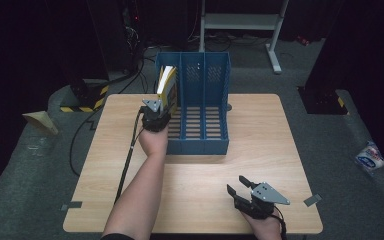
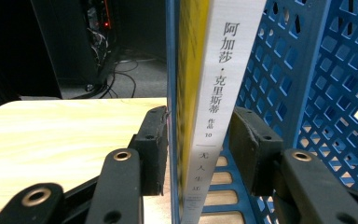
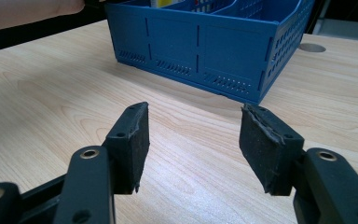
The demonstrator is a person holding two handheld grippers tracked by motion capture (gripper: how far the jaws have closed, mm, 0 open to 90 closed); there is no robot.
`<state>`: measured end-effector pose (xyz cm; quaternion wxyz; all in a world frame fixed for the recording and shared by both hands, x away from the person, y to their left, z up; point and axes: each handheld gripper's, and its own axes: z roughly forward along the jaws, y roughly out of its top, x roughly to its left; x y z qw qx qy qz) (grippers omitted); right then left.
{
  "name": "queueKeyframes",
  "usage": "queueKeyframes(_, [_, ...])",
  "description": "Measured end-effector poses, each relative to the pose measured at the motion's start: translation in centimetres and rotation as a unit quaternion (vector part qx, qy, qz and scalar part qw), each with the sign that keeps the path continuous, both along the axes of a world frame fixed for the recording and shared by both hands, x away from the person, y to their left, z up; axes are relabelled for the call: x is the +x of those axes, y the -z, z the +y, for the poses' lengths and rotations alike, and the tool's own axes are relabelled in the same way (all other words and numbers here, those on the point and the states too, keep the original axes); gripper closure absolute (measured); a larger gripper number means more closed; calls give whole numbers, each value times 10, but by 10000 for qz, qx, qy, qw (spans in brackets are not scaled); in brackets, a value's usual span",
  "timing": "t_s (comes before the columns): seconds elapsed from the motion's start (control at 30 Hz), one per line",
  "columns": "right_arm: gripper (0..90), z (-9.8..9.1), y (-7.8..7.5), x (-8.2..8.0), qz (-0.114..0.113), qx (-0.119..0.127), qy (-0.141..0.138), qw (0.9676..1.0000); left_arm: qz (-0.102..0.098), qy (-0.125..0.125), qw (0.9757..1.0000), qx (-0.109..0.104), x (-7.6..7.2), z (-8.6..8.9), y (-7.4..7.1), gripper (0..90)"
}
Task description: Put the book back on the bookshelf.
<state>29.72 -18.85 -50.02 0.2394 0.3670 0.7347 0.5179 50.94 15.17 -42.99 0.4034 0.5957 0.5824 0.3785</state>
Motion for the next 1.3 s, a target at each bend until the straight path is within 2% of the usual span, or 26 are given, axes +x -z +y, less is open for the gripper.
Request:
queueKeyframes(0.5, [425,1,0,0,8,-16,-4,10000,65,1,10000,-51,1,2,3,593])
queueKeyframes(0.83, [425,0,0,0,1,-21,-1,10000,74,92,9999,16,-1,2,2,596])
queueKeyframes(0.9, [425,0,0,0,14,-14,8,10000,100,163,9998,42,-2,2,3,661])
queueKeyframes(0.93, [425,0,0,0,36,-7,13,10000,107,203,9997,28,-2,2,3,743])
queueKeyframes(1.1, [425,1,1,0,28,-19,1,10000,67,111,9999,92,-1,2,3,760])
queueKeyframes(1.3, [426,0,1,0,57,-8,27,10000,38,40,10000,-13,2,2,4,762])
